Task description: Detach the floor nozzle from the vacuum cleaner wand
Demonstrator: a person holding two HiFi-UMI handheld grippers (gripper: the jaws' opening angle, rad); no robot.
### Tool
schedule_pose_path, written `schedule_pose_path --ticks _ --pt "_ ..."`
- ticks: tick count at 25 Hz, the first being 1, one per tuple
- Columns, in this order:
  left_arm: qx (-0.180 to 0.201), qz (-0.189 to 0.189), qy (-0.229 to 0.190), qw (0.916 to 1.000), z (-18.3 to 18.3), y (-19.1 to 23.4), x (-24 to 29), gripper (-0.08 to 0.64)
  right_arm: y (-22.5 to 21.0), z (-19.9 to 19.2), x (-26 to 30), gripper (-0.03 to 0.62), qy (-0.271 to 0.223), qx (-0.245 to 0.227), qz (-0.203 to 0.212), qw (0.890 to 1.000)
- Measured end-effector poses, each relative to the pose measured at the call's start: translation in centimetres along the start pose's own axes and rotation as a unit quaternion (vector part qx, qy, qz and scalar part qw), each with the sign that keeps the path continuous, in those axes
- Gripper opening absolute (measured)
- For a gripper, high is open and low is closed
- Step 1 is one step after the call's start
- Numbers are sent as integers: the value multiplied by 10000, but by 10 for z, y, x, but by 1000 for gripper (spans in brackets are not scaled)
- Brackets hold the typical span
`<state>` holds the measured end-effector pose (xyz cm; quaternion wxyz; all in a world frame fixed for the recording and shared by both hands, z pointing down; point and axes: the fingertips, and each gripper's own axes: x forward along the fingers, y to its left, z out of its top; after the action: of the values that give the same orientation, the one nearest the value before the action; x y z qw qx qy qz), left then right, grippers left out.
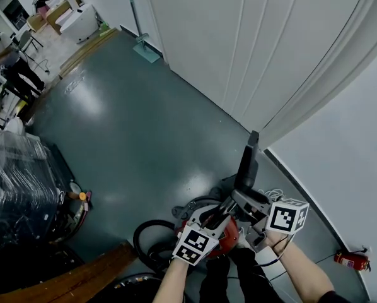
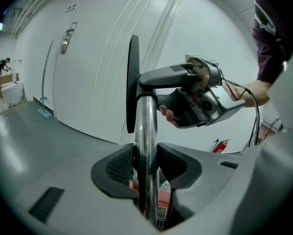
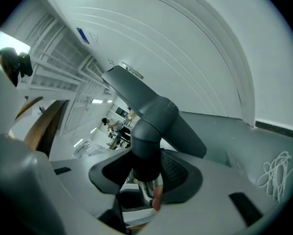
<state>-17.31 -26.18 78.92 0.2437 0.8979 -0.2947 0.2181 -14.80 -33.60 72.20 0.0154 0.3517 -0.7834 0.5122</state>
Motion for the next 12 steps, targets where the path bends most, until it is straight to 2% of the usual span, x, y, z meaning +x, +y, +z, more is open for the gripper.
schedule_pose_path --ticks 3,9,12 --pt "39 -22 -18 10000 3 -2 1 152 2 3 -4 181 -60 -398 -103 9991" --pt "96 -35 -48 9999 8 -7 6 152 -1 9 -12 181 -195 -401 -97 9990" --pt "92 -16 -20 10000 -2 -7 3 150 -7 58 -34 180 -867 -493 -113 9950"
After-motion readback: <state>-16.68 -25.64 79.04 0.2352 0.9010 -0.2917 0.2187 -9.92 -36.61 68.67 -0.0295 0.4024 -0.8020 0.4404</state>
